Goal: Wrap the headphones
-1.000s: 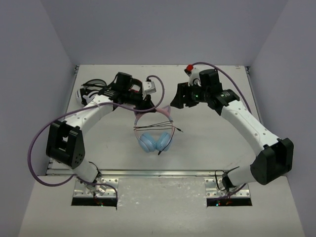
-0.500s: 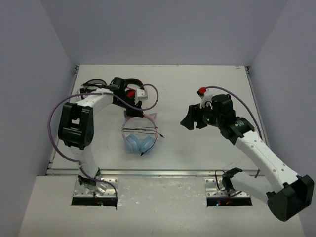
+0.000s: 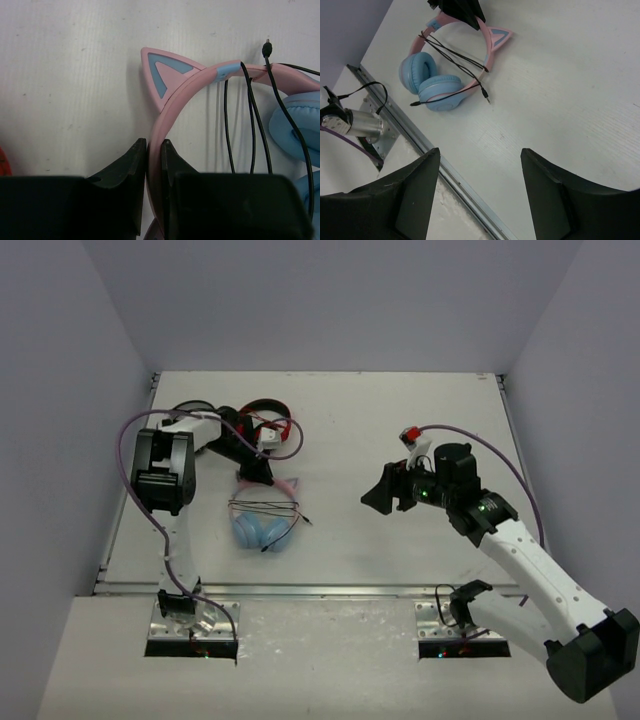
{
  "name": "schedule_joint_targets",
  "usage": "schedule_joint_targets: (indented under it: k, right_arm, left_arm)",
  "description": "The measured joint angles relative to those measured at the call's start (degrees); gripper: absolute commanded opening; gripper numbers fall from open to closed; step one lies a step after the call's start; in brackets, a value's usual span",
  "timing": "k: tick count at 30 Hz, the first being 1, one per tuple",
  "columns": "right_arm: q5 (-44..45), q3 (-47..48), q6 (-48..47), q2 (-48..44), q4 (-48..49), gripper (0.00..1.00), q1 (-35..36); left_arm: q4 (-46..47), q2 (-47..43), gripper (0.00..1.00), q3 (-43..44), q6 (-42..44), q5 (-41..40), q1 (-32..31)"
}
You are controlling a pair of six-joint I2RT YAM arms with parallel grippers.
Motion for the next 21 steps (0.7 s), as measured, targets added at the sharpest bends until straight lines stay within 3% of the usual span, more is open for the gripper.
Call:
schedule_joint_targets:
  k: [6, 12, 14, 20, 21]
  right_arm:
    - [-1.4, -0.7, 0.4, -0.9, 1.7, 0.67, 0.0]
    - [-2.4, -1.5, 0.7, -1.1, 2.7, 0.67, 0.0]
    - [-2.4, -1.8, 0.7, -1.2, 3.2, 0.67, 0.0]
    - [-2.6, -2.3, 0.8, -1.2, 3.9, 0.67, 0.0]
    - [-2.6, -2.5, 0.8, -1.3, 4.1, 0.67, 0.0]
  left_arm:
    - [-5.3, 4.9, 0.0, 7.9, 3.7, -0.1, 1.0]
    - [-4.7, 4.9, 0.0, 6.4, 3.2, -1.9, 1.3]
    - [-3.4, 4.4, 0.07, 4.6, 2.7, -2.2, 1.6]
    - [0.4, 1.7, 0.1, 1.1, 0.1, -4.0, 1.8]
    - [0.9, 1.4, 0.16, 0.7, -0.3, -4.3, 1.8]
